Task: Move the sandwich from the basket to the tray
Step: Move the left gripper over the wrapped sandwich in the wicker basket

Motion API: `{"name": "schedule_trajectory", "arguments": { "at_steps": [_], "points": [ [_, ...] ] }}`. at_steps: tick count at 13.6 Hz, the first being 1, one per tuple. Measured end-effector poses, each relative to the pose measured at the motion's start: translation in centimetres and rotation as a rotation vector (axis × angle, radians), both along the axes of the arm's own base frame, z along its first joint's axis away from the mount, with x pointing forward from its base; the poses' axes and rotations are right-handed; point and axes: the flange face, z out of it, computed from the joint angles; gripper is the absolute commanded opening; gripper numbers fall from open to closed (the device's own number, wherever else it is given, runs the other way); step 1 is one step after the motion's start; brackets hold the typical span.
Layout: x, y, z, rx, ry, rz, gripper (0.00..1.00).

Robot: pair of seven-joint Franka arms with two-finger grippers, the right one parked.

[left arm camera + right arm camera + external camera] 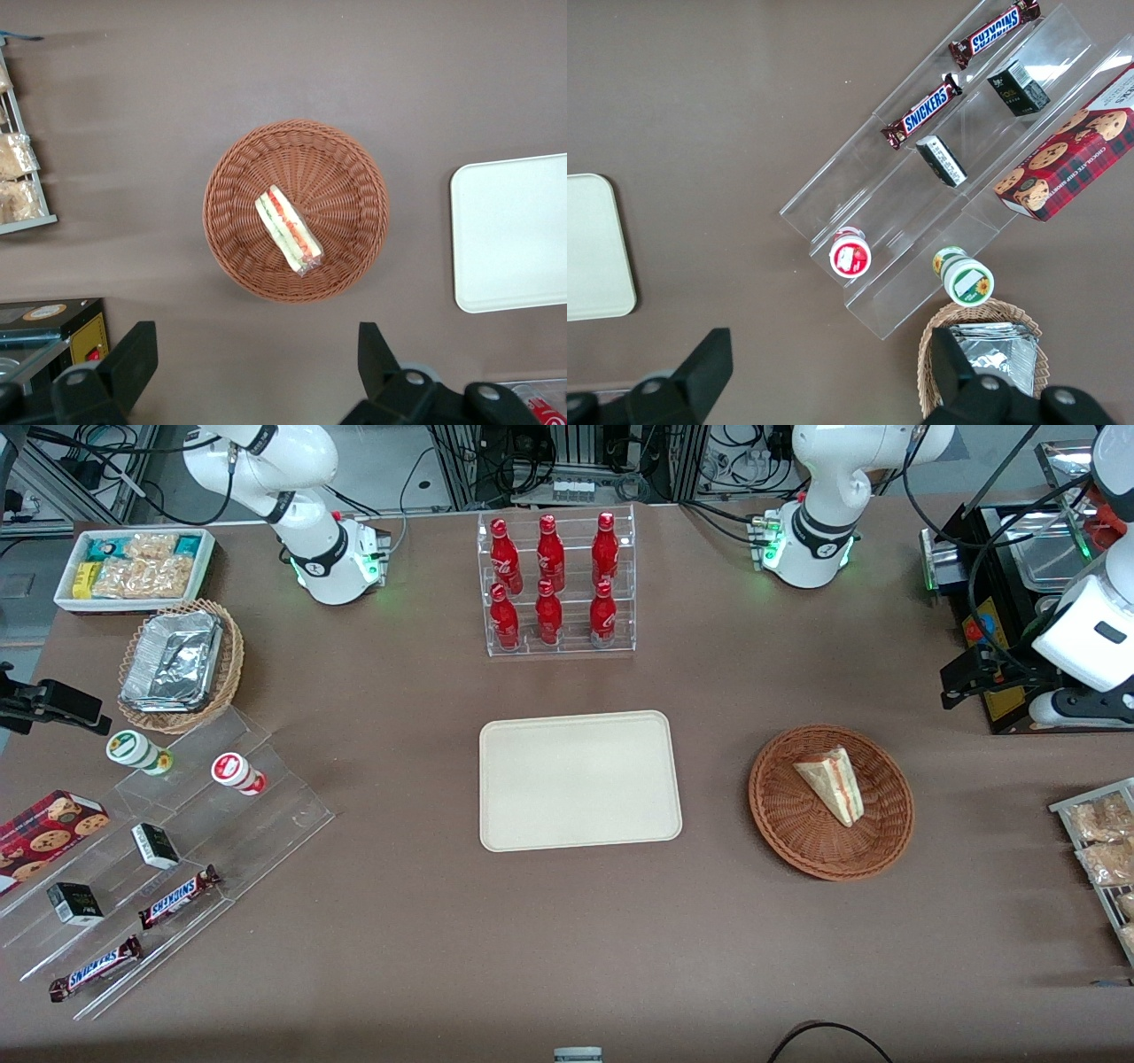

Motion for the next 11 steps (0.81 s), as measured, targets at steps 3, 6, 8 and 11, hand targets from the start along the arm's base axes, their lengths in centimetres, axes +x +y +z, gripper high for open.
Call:
{"name": "schedule_trajectory", "arguments": {
  "at_steps": [3,6,8,11],
  "points": [
    [-0.2,0.2,0.1,0.002,0.015,0.004,1.00],
    [0.0,0.3,-1.3,0.010,0.041,0.025,1.00],
    [0.4,0.3,-4.6,0.015,0.060,0.081,1.00],
    [0.7,0.1,-11.5,0.014,0.037,0.195,1.00]
  ]
}}
